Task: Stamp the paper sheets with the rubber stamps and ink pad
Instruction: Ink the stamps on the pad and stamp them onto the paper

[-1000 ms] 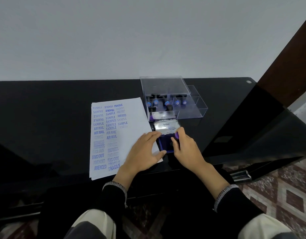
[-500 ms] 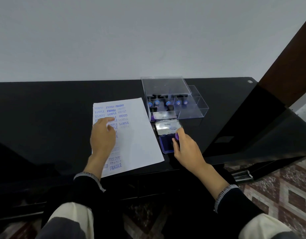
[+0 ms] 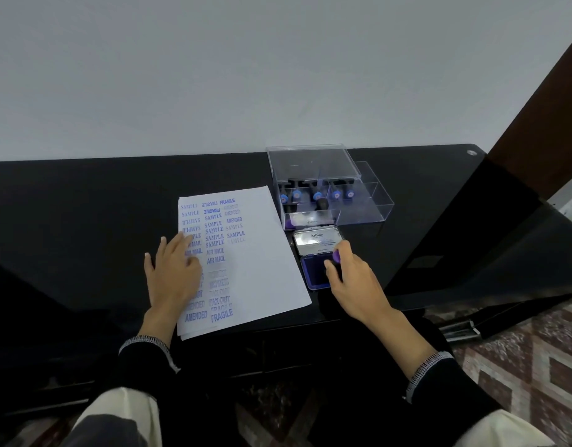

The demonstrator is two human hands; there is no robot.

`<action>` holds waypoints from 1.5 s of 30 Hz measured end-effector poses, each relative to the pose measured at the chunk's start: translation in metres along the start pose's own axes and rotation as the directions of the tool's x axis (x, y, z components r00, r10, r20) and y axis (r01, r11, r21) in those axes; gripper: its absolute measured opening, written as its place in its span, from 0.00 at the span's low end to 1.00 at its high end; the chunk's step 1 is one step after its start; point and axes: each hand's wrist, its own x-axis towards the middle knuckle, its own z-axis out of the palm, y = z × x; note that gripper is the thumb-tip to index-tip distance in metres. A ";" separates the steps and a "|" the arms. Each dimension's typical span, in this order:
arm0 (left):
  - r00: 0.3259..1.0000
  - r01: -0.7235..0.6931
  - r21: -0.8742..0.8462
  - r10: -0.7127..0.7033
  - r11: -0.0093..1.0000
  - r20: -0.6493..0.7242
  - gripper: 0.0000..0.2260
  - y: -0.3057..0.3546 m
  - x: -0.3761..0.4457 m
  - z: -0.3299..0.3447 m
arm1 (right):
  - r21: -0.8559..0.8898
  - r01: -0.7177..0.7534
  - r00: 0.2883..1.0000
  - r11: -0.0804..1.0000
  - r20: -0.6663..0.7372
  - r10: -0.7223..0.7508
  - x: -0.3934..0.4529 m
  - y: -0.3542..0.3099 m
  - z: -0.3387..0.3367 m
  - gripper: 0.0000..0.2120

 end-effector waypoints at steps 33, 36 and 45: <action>0.999 0.011 0.018 -0.010 1.000 -0.044 0.22 0.001 -0.001 0.003 | -0.007 -0.029 0.996 1.000 -0.090 0.028 -0.002 0.003 0.008 0.08; 0.999 0.011 0.023 -0.010 1.000 -0.044 0.22 0.001 0.000 0.004 | 0.013 -0.010 0.999 1.000 -0.031 0.010 0.011 0.001 0.002 0.08; 0.999 0.010 0.031 -0.009 0.999 -0.041 0.22 0.002 0.000 0.003 | 0.020 -0.010 0.998 1.000 -0.067 0.011 0.005 0.004 0.006 0.06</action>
